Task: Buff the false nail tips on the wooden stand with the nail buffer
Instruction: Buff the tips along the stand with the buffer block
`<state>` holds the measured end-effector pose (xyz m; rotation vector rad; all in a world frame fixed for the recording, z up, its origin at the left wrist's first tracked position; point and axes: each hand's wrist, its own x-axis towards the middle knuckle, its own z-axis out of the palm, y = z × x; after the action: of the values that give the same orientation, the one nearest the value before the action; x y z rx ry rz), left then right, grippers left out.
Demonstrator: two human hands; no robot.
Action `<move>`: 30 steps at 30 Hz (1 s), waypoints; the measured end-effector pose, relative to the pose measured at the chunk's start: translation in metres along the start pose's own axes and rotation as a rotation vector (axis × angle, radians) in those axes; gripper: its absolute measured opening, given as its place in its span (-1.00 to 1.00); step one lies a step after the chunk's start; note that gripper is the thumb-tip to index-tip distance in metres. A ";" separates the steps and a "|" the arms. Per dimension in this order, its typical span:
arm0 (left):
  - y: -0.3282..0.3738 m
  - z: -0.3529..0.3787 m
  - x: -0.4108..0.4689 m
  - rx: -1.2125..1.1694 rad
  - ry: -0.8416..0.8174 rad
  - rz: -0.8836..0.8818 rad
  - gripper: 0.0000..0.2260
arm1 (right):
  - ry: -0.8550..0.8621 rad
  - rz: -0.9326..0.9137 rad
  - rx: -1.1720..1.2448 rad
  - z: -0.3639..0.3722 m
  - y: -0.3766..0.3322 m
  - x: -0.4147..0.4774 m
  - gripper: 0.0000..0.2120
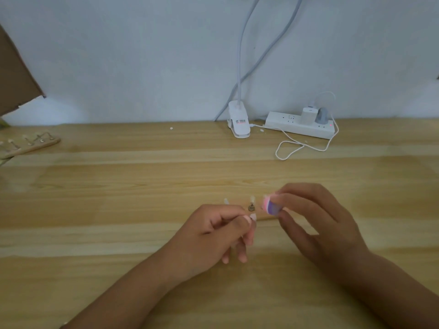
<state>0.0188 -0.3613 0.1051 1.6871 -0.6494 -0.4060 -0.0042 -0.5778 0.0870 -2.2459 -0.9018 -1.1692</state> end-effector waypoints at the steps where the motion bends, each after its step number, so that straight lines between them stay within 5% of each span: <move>1: 0.001 0.000 0.000 -0.004 -0.001 0.004 -0.73 | 0.007 -0.034 0.027 0.002 -0.004 0.000 -0.76; 7: 0.005 -0.001 -0.002 -0.166 -0.049 -0.034 -0.71 | -0.062 -0.059 -0.127 0.006 0.005 0.001 -0.67; 15: 0.001 -0.004 0.000 -0.283 -0.123 -0.096 -0.75 | -0.053 -0.125 0.000 0.011 -0.016 0.000 -0.74; 30: -0.001 -0.006 -0.004 -0.343 -0.280 -0.121 -0.73 | -0.050 0.024 -0.014 0.003 0.000 0.002 -0.70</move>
<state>0.0196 -0.3545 0.1051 1.3563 -0.6398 -0.8045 -0.0013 -0.5752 0.0872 -2.3000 -0.8854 -1.1164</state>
